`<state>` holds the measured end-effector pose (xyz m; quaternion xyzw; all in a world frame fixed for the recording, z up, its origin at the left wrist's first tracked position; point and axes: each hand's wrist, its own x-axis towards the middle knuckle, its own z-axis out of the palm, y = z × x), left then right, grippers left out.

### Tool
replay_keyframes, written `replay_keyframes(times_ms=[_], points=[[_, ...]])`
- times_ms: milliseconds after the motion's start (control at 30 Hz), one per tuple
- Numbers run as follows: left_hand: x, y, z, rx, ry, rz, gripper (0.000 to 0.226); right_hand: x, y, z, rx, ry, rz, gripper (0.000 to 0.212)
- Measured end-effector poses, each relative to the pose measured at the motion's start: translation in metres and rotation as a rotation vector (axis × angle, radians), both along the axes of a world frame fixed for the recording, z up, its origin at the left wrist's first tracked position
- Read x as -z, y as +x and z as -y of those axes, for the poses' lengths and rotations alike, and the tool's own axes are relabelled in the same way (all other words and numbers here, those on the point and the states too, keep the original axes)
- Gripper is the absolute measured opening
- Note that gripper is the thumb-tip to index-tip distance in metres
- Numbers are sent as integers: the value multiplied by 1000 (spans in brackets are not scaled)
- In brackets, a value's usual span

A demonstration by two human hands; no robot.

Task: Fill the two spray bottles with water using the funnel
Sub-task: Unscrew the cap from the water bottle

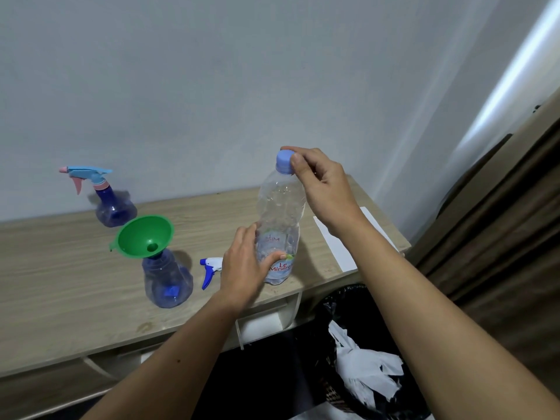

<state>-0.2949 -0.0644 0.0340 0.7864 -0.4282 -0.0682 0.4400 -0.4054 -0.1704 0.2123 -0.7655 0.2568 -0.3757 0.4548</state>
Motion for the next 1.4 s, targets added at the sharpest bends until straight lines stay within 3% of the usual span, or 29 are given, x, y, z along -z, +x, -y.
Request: replay_keyframes(times_ms=[133, 300, 567, 833, 1000, 1400], points=[[0, 0, 0, 6, 7, -12, 91, 0, 3, -1, 51, 65, 65, 38], [1, 1, 0, 19, 17, -26, 93, -3, 0, 2, 20, -16, 57, 25], [2, 2, 0, 36, 0, -37, 90, -9, -6, 6, -23, -70, 39, 28], [2, 4, -1, 49, -5, -70, 89, -19, -17, 15, 28, -26, 156, 28], [4, 4, -3, 39, -28, -79, 90, 22, -46, 25, 128, 64, 156, 29], [15, 4, 2, 57, -86, -117, 91, 174, -73, 40, 228, 185, -242, 30]])
